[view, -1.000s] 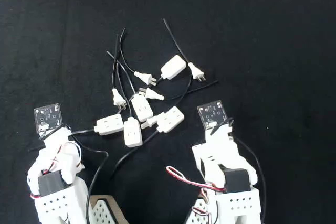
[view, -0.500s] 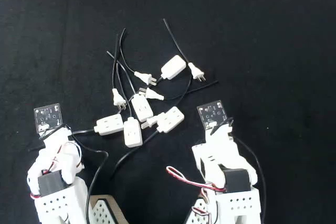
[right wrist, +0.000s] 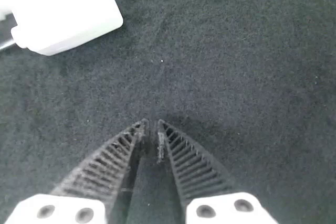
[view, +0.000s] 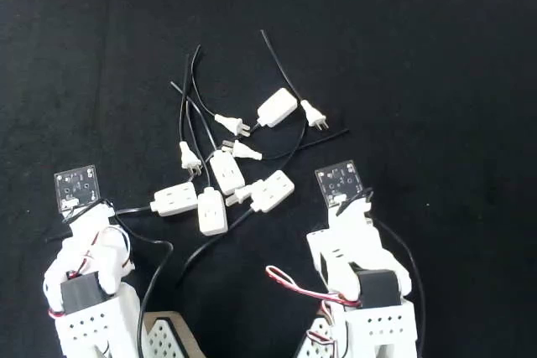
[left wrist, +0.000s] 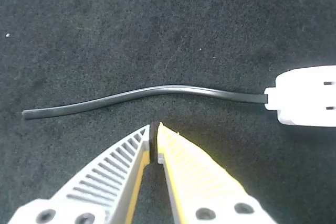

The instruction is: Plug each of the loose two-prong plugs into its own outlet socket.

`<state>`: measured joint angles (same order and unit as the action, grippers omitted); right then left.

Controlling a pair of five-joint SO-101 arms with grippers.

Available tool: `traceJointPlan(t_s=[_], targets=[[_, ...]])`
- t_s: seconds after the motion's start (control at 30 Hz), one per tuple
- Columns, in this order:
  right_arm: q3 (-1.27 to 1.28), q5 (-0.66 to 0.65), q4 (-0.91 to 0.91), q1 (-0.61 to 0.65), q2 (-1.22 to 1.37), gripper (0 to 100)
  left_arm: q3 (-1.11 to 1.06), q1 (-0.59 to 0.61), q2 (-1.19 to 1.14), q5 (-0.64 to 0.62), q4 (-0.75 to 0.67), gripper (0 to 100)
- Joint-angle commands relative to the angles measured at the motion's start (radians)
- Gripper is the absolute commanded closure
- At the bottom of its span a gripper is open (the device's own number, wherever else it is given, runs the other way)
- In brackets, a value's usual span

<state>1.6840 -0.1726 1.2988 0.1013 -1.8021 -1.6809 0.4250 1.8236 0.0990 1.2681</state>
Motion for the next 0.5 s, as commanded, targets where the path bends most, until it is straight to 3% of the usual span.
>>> traceJointPlan(t_s=[0.0, 0.2, 0.33, 0.47], targets=[[0.001, 0.012, 0.0, -0.011, -0.082, 96.6, -0.018, -0.01, 0.002, -0.005, 0.006, 95], [-0.002, 0.006, -0.009, -0.008, -0.082, 96.4, -0.018, -0.01, 0.002, -0.005, 0.006, 95], [-0.038, 0.014, -0.14, 0.023, -0.084, 96.6, -0.018, -0.01, 0.002, -0.005, 0.006, 95], [-0.173, 0.121, -0.189, 0.034, -0.081, 96.6, -0.018, -0.01, 0.002, -0.005, 0.006, 95]])
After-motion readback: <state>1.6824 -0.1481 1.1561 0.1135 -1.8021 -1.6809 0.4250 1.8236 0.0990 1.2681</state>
